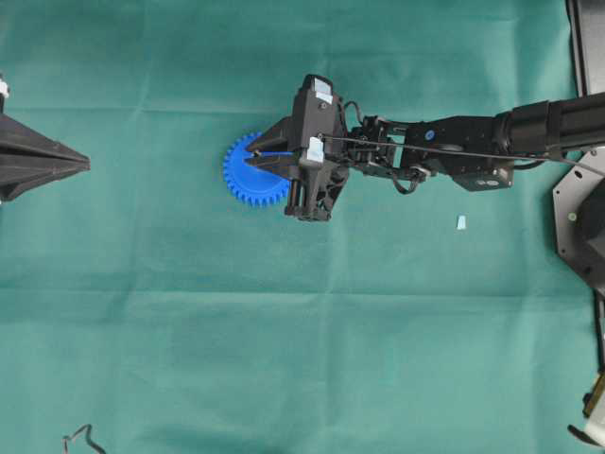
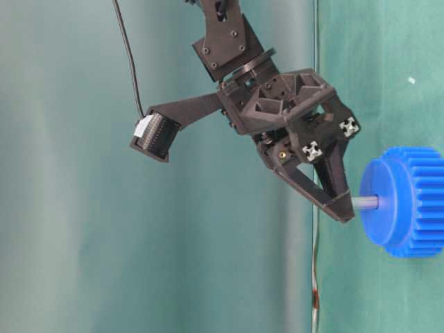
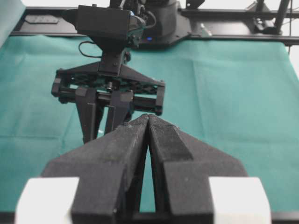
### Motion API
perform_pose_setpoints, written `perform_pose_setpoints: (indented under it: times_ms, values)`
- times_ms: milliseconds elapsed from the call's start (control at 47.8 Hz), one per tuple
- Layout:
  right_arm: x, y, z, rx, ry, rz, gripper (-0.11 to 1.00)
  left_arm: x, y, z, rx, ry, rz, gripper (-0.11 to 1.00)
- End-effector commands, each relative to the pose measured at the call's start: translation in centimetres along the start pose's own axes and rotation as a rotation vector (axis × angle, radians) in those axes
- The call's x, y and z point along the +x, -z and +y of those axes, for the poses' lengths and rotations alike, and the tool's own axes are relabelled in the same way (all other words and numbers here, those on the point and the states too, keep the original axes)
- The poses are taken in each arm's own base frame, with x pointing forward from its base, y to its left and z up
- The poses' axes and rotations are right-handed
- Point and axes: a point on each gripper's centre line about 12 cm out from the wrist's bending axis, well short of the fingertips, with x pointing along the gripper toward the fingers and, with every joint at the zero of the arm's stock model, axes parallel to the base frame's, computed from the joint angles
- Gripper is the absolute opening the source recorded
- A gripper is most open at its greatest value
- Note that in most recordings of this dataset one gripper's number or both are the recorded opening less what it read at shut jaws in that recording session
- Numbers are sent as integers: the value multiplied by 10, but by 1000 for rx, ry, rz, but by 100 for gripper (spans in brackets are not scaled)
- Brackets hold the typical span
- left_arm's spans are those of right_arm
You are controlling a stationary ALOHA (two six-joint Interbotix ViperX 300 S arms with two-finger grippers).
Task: Insert the shaft into the center hole of the gear.
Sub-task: 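Lower the shaft into the blue gear's center hole with the right gripper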
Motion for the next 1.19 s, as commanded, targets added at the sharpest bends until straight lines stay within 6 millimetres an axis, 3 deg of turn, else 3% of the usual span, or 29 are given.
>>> perform_pose_setpoints:
  times_ms: [0, 419, 879, 963, 1109, 1172]
  values:
    - [-3, -10, -1, 3, 1, -32, 16, 3, -10, 0, 0, 2, -26, 0]
    - [12, 14, 4, 10, -1, -7, 16, 3, -10, 0, 2, 2, -28, 0]
    - [8, 6, 5, 5, -5, -28, 17, 3, -10, 0, 2, 2, -29, 0]
    - [3, -2, 6, 3, -9, -46, 32, 3, -10, 0, 2, 2, -29, 0]
    - [-11, -18, 8, -9, -15, -82, 77, 3, -10, 0, 0, 2, -29, 0]
    - [-20, -26, 9, -17, -19, -102, 91, 3, -10, 0, 0, 2, -29, 0]
